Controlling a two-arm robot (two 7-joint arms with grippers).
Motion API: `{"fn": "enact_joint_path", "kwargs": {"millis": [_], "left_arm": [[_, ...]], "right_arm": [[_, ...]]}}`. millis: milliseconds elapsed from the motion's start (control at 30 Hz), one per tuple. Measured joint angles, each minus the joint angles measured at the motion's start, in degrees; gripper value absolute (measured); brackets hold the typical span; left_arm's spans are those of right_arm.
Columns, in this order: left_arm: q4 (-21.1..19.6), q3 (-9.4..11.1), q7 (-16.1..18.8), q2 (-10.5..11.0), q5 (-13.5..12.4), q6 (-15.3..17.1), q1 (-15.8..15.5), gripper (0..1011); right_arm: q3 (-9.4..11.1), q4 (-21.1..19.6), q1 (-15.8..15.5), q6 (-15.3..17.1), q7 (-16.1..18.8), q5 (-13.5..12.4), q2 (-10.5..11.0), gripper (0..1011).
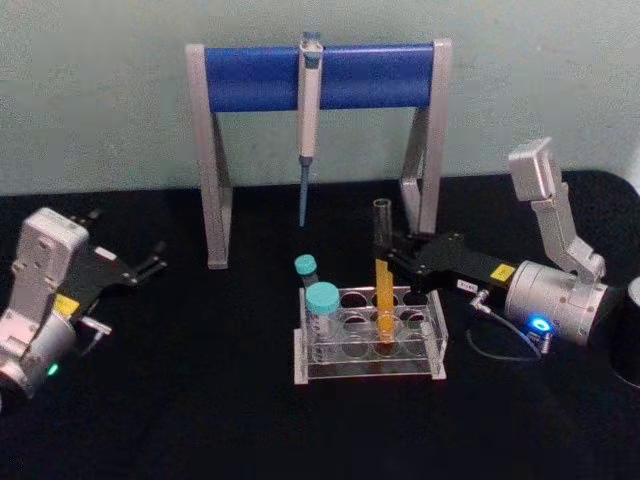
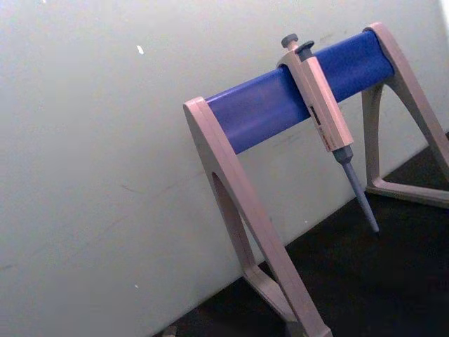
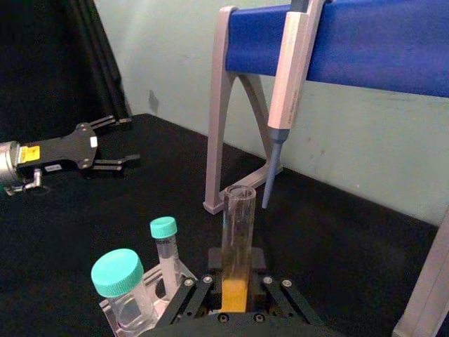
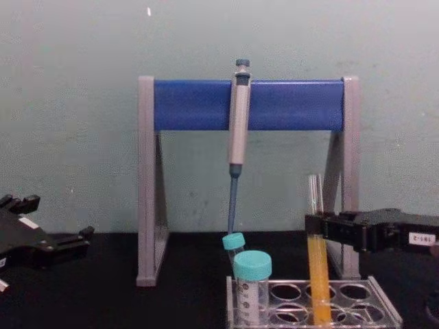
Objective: Pick up the test tube from the test tube rack, shake it, then place it back into the test tube rack.
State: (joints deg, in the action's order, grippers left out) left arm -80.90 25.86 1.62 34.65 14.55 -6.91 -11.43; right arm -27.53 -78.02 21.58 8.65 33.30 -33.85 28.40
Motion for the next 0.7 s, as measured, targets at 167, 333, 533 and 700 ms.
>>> {"fn": "enact_joint_path", "kwargs": {"millis": [167, 333, 533, 700], "left_arm": [[0.00, 0.00, 0.00, 0.00, 0.00, 0.00, 0.00, 1001], [0.00, 0.00, 0.00, 0.00, 0.00, 0.00, 0.00, 1001], [0.00, 0.00, 0.00, 0.00, 0.00, 0.00, 0.00, 1001], [0.00, 0.00, 0.00, 0.00, 0.00, 0.00, 0.00, 1001]], "right_arm": [[0.00, 0.00, 0.00, 0.00, 0.00, 0.00, 0.00, 225], [0.00, 0.01, 0.00, 0.00, 0.00, 0.00, 0.00, 225], [0.23, -0.44, -0.52, -1.30, 0.21, -0.38, 0.26, 224], [1.24, -1.38, -1.56, -4.27, 1.50, -2.10, 0.58, 224]]}}
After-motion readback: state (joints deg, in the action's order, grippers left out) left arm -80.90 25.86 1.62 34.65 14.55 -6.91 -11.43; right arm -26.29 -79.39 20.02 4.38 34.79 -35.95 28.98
